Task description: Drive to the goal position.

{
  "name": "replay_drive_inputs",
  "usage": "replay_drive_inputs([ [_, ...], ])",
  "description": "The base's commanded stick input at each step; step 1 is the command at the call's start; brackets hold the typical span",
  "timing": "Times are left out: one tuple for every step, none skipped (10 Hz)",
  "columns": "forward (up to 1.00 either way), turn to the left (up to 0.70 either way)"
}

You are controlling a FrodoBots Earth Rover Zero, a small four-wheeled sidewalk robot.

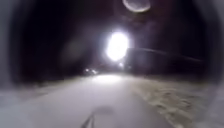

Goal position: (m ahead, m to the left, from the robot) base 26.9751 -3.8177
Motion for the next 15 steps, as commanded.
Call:
replay_drive_inputs([
  [1.0, 0.0],
  [1.0, 0.0],
  [1.0, 0.0],
  [1.0, 0.0],
  [1.0, 0.0],
  [1.0, 0.0],
  [1.0, 0.0],
  [1.0, 0.0],
  [1.0, 0.0],
  [1.0, 0.0],
  [1.0, 0.0],
  [1.0, 0.0],
  [1.0, 0.0],
  [1.0, 0.0],
  [1.0, 0.17],
])
